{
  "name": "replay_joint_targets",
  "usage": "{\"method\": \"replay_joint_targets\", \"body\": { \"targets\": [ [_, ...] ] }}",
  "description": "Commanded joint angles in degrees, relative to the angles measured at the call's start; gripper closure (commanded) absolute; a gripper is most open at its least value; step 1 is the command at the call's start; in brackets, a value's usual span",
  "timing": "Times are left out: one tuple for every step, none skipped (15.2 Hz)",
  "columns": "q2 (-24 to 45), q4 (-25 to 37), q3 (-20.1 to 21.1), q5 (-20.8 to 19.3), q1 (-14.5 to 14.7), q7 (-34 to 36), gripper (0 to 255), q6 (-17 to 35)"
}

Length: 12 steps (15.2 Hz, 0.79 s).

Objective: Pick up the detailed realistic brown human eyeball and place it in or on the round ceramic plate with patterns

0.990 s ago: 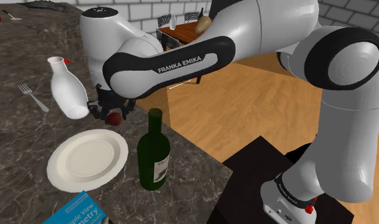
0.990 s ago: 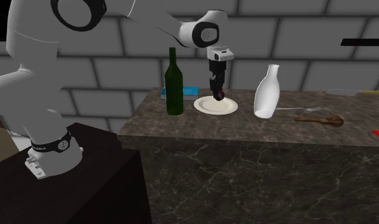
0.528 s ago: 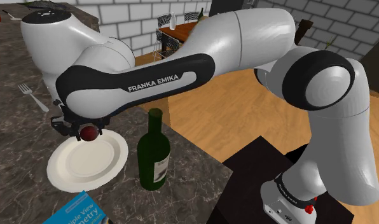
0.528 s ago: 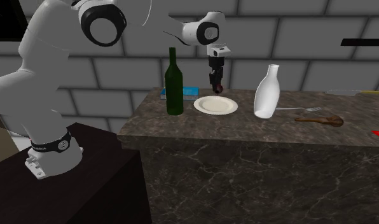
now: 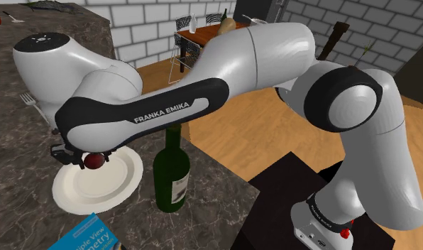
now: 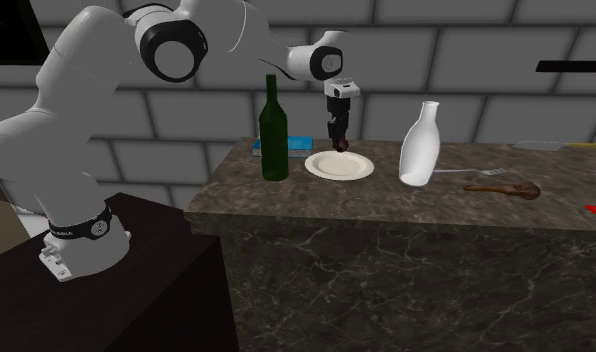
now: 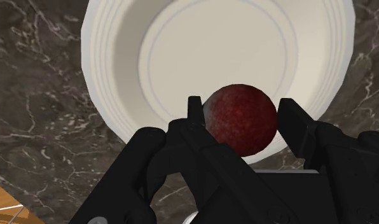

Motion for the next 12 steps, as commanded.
{"method": "replay_joint_targets", "body": {
  "targets": [
    [0.6,-0.8,-0.2,-0.3,-0.1,0.2,255,1.4],
    [0.9,-1.1,-0.3,-0.4,-0.1,0.3,255,2.0],
    [1.2,-1.4,-0.4,-0.5,-0.1,0.4,255,2.5],
    [1.4,-1.7,-0.5,-0.7,-0.1,0.5,255,3.1],
    [1.7,-2.0,-0.6,-0.8,-0.1,0.6,255,3.6],
    [2.0,-2.2,-0.8,-0.9,0.0,0.7,255,4.2],
    [2.6,-2.6,-1.0,-1.1,0.1,0.9,255,5.1],
    [2.5,-2.6,-1.1,-1.0,0.1,0.8,255,5.1],
    [2.5,-2.6,-1.2,-0.9,0.2,0.8,255,5.1],
    [2.5,-2.7,-1.2,-0.9,0.2,0.8,255,5.2],
    [2.5,-2.7,-1.3,-0.8,0.3,0.7,255,5.2],
    [2.5,-2.7,-1.4,-0.7,0.3,0.7,255,5.2]
  ]
}}
